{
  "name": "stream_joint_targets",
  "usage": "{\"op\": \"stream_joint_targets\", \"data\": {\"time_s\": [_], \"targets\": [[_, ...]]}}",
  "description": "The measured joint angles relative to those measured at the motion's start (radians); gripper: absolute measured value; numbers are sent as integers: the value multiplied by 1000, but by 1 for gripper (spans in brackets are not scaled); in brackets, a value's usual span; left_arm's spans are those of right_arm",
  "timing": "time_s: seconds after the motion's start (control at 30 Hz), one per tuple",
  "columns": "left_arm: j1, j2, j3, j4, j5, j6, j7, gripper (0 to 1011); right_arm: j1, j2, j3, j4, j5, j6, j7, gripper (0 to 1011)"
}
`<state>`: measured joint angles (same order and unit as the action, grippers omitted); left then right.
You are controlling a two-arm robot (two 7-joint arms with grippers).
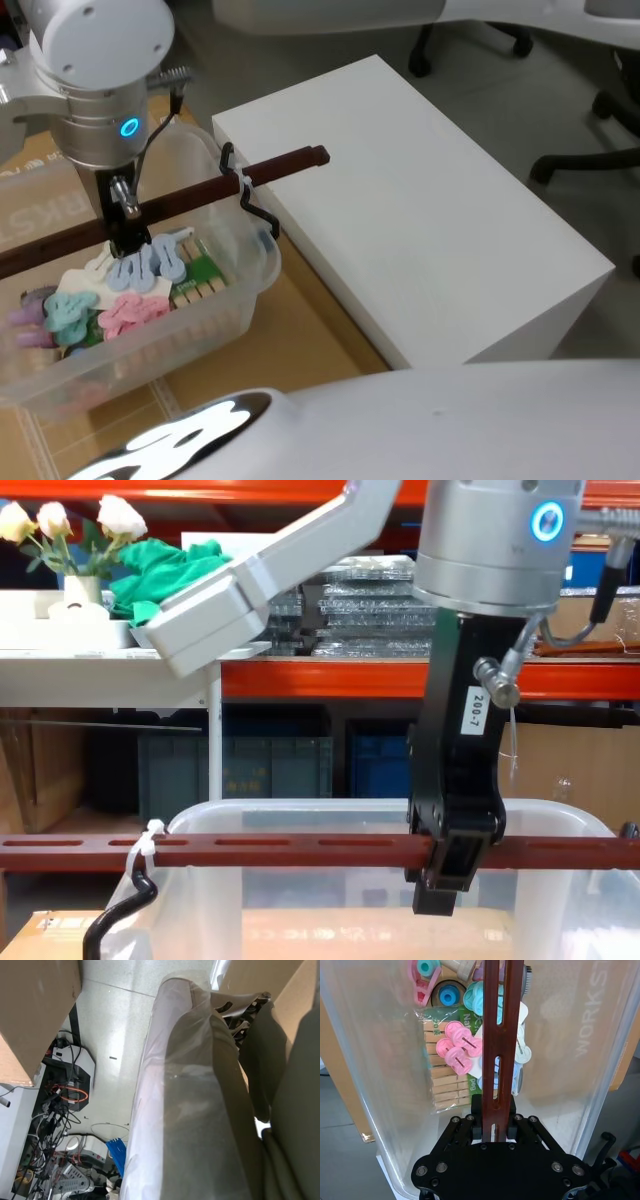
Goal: Use one hand to grasp the basket and place it at the designated location.
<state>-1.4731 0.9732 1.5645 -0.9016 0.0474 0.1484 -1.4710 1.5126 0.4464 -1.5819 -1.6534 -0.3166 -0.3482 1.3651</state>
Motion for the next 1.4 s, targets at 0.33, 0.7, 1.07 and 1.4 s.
{"op": "stream_joint_targets", "data": {"time_s": [0.33, 0.7, 1.07, 1.4], "targets": [[0, 0, 0, 0, 0, 0, 0, 0, 22, 18, 13, -11, 4, 22, 11, 240], [0, 0, 0, 0, 0, 0, 0, 0, 40, 31, 27, 5, 6, 48, 22, 240], [0, 0, 0, 0, 0, 0, 0, 0, 57, 43, 31, 38, -7, 86, 51, 240], [0, 0, 0, 0, 0, 0, 0, 0, 61, 58, 27, 58, -18, 125, 76, 240]]}}
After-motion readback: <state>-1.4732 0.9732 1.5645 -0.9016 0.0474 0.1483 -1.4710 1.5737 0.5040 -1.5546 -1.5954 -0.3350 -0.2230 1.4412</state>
